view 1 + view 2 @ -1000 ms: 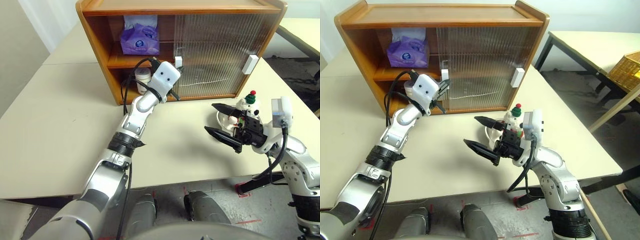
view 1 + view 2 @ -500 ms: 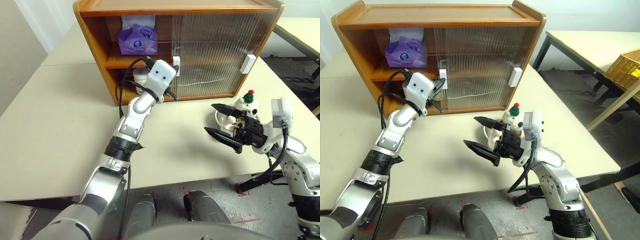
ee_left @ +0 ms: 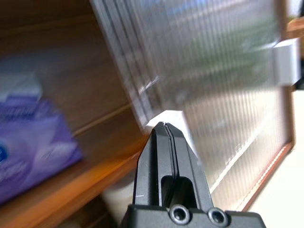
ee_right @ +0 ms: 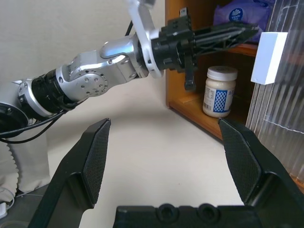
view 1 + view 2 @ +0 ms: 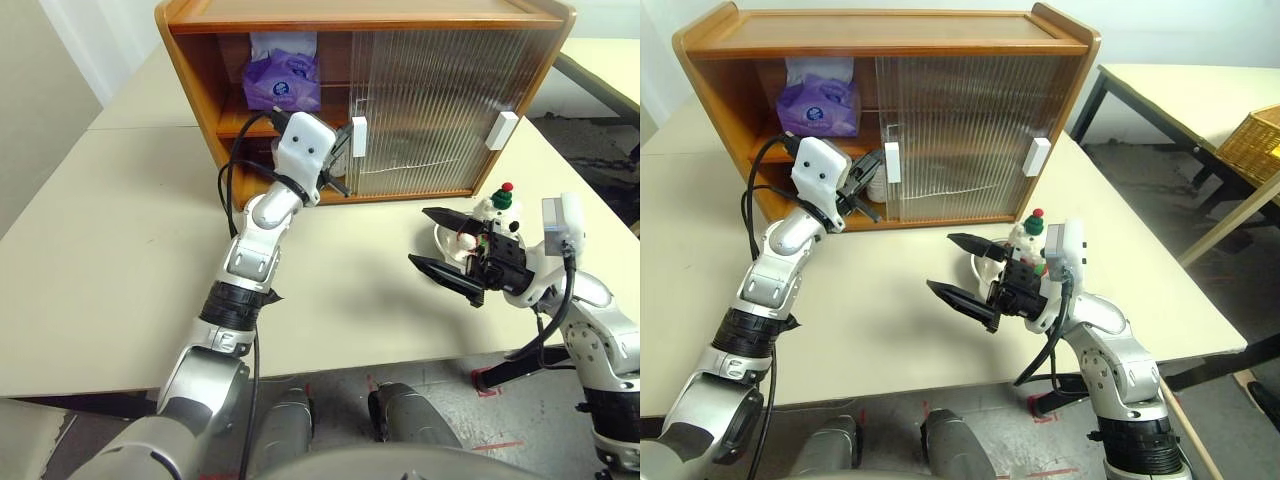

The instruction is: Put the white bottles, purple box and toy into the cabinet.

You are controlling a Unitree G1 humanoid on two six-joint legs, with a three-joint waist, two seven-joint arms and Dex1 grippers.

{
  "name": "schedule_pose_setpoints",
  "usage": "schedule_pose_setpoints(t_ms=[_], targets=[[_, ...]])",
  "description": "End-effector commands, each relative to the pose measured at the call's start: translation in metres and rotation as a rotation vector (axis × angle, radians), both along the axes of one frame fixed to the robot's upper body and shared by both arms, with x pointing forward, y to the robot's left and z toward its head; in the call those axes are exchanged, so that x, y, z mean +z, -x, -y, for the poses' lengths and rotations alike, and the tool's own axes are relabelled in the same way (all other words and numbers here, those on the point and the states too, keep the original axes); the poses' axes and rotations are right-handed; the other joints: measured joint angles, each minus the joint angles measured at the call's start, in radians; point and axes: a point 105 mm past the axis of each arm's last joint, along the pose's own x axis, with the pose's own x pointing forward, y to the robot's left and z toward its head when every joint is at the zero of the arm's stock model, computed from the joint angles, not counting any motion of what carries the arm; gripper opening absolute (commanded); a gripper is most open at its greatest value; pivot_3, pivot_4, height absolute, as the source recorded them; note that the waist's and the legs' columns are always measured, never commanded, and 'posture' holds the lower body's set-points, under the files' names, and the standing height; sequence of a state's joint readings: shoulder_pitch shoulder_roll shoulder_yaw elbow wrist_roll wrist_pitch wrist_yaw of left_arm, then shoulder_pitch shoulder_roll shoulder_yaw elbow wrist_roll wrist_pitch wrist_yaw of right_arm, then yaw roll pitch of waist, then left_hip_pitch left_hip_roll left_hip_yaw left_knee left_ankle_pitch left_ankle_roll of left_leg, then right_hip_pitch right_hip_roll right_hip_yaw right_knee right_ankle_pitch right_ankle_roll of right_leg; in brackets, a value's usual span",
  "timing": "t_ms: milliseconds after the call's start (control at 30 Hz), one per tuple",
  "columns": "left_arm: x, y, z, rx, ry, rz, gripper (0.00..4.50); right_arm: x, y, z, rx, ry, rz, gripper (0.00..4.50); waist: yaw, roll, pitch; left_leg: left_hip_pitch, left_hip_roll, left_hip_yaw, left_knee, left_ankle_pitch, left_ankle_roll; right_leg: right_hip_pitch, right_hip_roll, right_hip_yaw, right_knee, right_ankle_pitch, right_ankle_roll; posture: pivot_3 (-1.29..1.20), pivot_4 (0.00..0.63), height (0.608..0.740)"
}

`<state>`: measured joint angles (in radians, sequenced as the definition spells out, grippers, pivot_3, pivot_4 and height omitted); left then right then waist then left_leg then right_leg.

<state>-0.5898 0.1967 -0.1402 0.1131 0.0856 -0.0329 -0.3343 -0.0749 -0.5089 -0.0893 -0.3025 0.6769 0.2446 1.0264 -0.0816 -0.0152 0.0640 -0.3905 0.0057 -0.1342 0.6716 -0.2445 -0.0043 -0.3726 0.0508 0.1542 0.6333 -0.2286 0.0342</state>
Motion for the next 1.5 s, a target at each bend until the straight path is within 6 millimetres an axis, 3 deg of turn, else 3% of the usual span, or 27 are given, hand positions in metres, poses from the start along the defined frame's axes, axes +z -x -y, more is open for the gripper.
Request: schedule_pose_setpoints(t_ms=[33, 267, 567, 933, 1500], targets=[[0.005, 0.010, 0.009, -0.059, 0.002, 0.040, 0.03, -0.002, 0.000, -0.001, -0.001, 0.011, -0.001, 4.50, 0.000, 0.000, 0.000, 0.000, 0.000, 0.000, 0.000, 0.000, 0.000, 0.000, 0.000, 0.000, 0.000, 0.000, 0.000, -0.15, 0.056, 0.740], [-0.011, 0.002, 0.028, -0.115, -0.014, -0.062, 0.03, -0.002, 0.000, -0.001, -0.002, 0.009, 0.000, 4.50, 0.002, 0.000, 0.000, 0.000, 0.000, 0.001, 0.000, -0.001, 0.001, 0.001, 0.000, 0.000, 0.000, -0.001, 0.001, -0.15, 0.058, 0.740], [-0.010, -0.009, 0.048, -0.125, 0.002, -0.131, 0.03, -0.001, 0.000, -0.001, -0.003, 0.012, 0.001, 4.50, 0.001, 0.000, 0.000, 0.000, 0.000, 0.001, 0.000, -0.001, 0.001, 0.001, -0.001, 0.000, 0.000, -0.003, 0.005, -0.15, 0.057, 0.740], [-0.018, -0.013, 0.034, -0.027, -0.034, -0.189, 0.03, -0.002, 0.000, -0.002, -0.007, 0.007, 0.000, 4.50, -0.001, 0.000, 0.000, 0.000, 0.000, 0.001, 0.000, -0.002, 0.002, 0.001, -0.001, 0.000, 0.000, -0.004, 0.006, -0.15, 0.058, 0.740], [-0.006, -0.018, 0.009, 0.055, -0.045, -0.174, 0.03, 0.000, 0.000, 0.001, -0.008, 0.014, 0.009, 4.50, -0.001, 0.000, 0.000, 0.001, 0.000, 0.001, 0.001, -0.002, 0.002, 0.001, -0.001, 0.000, 0.000, -0.004, 0.005, -0.15, 0.051, 0.740]])
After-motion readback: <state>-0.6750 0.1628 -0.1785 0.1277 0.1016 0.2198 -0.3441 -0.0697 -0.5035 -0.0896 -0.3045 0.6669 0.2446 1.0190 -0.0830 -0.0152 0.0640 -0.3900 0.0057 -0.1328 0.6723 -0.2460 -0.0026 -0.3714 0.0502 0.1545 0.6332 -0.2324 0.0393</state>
